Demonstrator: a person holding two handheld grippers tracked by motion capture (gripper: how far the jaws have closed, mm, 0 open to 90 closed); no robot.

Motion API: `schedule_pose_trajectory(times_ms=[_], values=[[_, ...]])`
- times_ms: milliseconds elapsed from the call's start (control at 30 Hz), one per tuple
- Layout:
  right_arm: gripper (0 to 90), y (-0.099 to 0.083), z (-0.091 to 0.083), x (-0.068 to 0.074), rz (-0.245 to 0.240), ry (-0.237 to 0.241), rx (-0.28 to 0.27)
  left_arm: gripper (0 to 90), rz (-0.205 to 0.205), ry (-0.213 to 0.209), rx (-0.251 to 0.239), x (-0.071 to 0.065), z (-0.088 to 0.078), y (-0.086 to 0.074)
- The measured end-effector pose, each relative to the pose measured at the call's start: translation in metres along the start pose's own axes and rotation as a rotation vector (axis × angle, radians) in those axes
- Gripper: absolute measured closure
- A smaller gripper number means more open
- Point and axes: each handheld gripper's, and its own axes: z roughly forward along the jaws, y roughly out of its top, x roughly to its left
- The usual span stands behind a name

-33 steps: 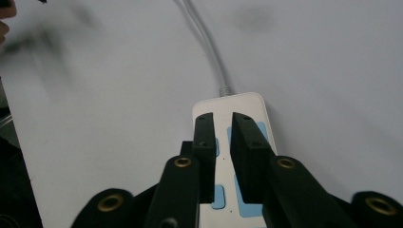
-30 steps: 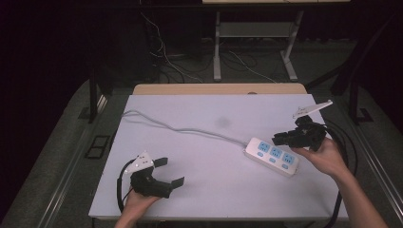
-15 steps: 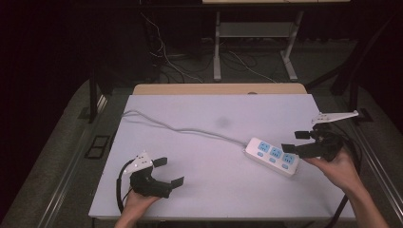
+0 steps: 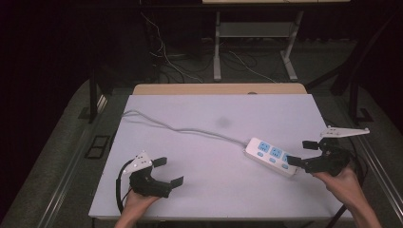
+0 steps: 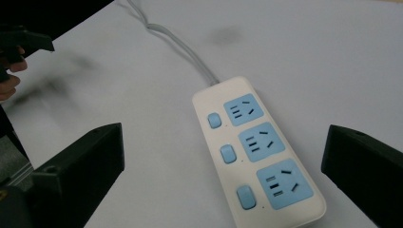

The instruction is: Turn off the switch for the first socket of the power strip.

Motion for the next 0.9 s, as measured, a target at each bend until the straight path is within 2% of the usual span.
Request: schedule_pose_trajectory(times_ms=[300, 900], values=[[0.4, -0.021, 0.009, 0.001, 0.029, 0.021, -0.008, 0.0, -0.001, 0.000, 0.002, 0.000, 0.000, 0.000], [0.4, -0.054, 0.026, 0.014, 0.020, 0.037, -0.031, 0.0, 0.002, 0.000, 0.003, 0.000, 0.000, 0.000]])
